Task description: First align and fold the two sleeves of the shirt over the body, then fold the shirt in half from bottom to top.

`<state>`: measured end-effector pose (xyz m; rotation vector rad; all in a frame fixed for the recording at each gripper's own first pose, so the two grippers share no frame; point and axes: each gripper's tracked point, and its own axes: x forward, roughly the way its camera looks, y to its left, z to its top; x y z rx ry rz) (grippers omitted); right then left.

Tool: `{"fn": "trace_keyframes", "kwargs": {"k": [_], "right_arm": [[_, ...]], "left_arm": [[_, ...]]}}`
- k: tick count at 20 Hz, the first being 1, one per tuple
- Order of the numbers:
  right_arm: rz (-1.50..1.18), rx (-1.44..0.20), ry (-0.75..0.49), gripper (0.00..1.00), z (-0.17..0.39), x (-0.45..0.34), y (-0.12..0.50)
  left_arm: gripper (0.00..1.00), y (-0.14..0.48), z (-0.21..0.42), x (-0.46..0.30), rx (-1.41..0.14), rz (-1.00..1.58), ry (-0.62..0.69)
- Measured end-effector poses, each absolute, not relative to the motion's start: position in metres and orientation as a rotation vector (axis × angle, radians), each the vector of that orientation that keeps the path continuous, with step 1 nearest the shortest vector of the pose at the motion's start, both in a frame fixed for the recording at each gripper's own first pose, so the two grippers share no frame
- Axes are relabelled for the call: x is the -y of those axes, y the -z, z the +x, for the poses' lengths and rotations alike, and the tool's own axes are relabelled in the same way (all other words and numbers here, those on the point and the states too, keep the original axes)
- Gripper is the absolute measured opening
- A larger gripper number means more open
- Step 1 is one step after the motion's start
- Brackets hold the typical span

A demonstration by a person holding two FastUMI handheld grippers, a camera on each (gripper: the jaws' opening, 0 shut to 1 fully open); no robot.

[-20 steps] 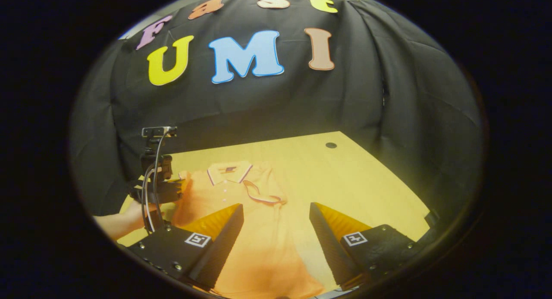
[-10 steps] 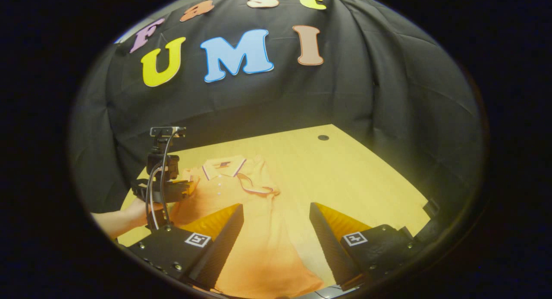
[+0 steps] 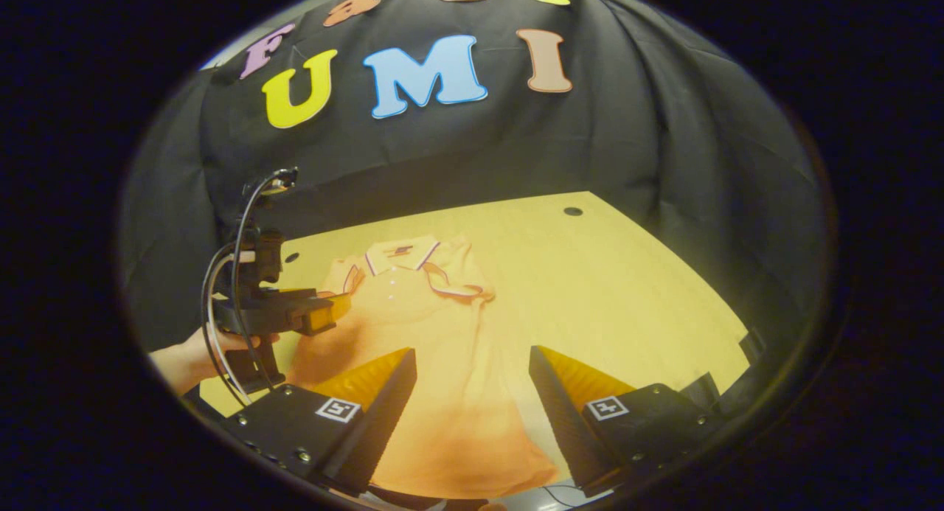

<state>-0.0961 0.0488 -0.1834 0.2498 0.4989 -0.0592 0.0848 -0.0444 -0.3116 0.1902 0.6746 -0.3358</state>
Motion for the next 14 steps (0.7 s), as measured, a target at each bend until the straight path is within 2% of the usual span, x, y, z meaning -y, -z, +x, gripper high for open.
{"fn": "trace_keyframes", "kwargs": {"k": [4,5,7,8,10,14], "right_arm": [[0.206,-0.527,0.031,0.95,-0.110,-0.053,0.206],[0.190,-0.537,0.026,0.96,-0.113,-0.053,0.213],[0.173,-0.560,0.013,0.96,-0.123,-0.055,0.223],[0.168,-0.575,0.007,0.96,-0.127,-0.056,0.229],[0.152,-0.604,-0.001,0.96,-0.136,-0.056,0.240],[0.115,-0.659,-0.014,0.96,-0.149,-0.060,0.263]], "left_arm": [[1.00,0.311,0.030,0.030,-0.708,0.165,0.320],[0.96,0.311,0.018,0.025,-0.716,0.160,0.314],[0.96,0.312,-0.003,0.018,-0.732,0.146,0.302],[1.00,0.312,-0.014,0.013,-0.740,0.137,0.294],[0.96,0.313,-0.031,0.005,-0.748,0.123,0.281],[0.96,0.313,-0.068,-0.009,-0.758,0.119,0.271]]}}
